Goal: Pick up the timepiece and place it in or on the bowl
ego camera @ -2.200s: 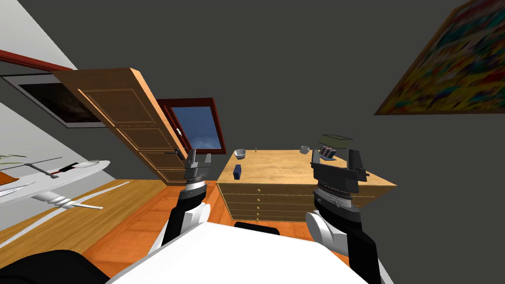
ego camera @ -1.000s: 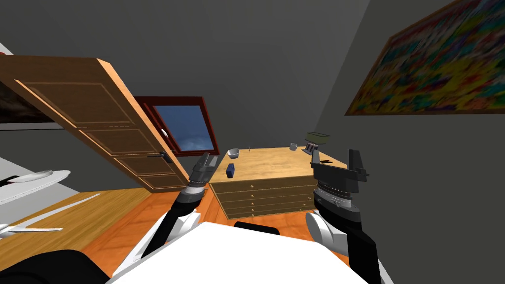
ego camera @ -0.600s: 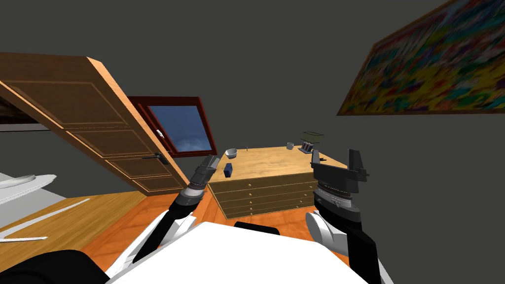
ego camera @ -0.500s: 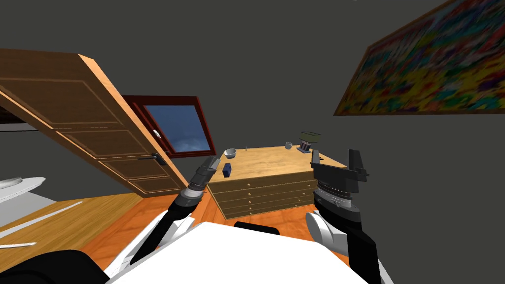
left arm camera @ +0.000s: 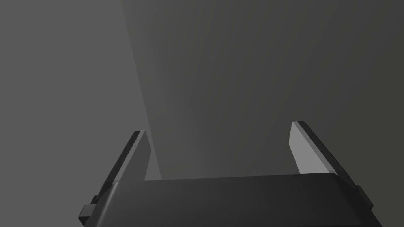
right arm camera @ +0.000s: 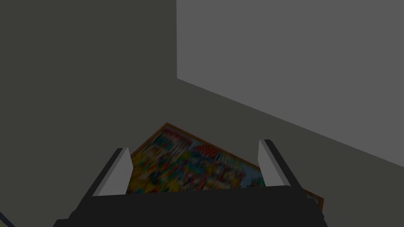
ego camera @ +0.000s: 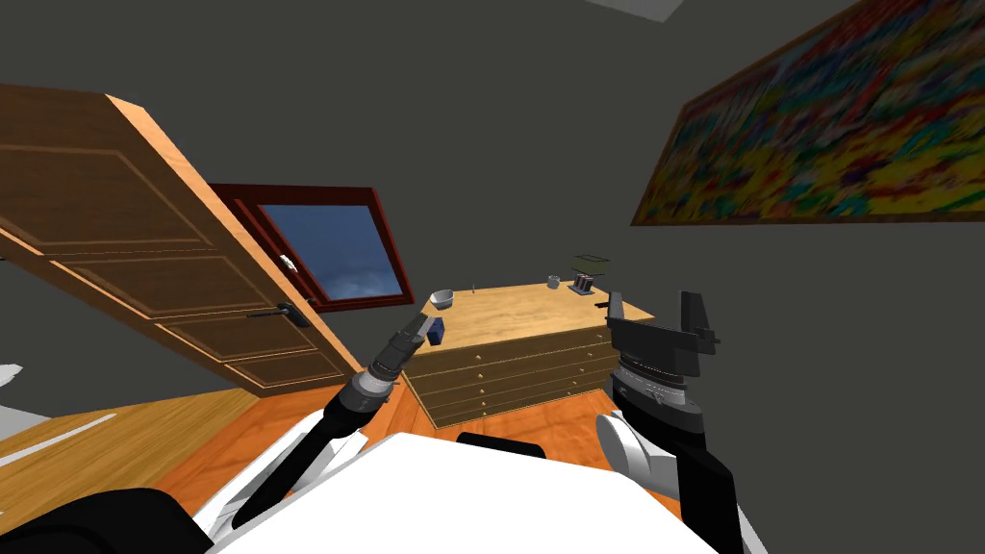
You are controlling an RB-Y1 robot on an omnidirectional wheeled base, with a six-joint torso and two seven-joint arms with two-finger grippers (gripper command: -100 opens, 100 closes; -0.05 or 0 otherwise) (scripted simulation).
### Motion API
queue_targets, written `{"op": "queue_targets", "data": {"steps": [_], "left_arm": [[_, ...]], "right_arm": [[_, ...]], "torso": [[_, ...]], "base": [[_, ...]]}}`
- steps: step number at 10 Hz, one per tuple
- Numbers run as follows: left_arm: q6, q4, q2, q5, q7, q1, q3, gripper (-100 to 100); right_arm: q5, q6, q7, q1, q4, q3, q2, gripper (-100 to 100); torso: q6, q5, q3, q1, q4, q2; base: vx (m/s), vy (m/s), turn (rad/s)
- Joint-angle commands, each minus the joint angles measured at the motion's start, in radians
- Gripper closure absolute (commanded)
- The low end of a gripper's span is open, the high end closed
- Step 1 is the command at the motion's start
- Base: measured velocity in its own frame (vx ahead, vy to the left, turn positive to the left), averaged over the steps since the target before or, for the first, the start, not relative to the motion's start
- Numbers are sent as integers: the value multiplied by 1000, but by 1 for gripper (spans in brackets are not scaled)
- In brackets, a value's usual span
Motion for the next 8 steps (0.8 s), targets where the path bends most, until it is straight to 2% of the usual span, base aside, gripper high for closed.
{"op": "queue_targets", "data": {"steps": [1,2,3,5,6,8], "left_arm": [[-3,4,50,-9,-8,6,-9,-100],[-3,4,66,-9,-8,6,-9,-100],[-7,7,102,-27,-21,24,-20,-100],[-7,7,149,-27,-21,24,-20,-100],[-10,12,186,-46,-35,42,-32,-100],[-10,12,234,-46,-35,42,-32,-100]], "right_arm": [[0,0,0,0,0,0,0,0],[0,0,0,0,0,0,0,0],[0,0,0,0,0,0,0,0],[0,0,0,0,0,0,0,0],[0,0,0,0,0,0,0,0],[0,0,0,0,0,0,0,0]], "torso": [[0,0,0,0,0,0],[0,0,0,0,0,0],[-1,0,0,1,0,-1],[0,0,0,0,0,0],[-1,0,0,1,0,-1],[-1,0,0,0,0,-1]], "base": [[-31,-40,-96],[-14,-23,15],[-21,-47,-130],[-23,-29,-58],[-17,-41,-166],[-17,-26,-46]]}}
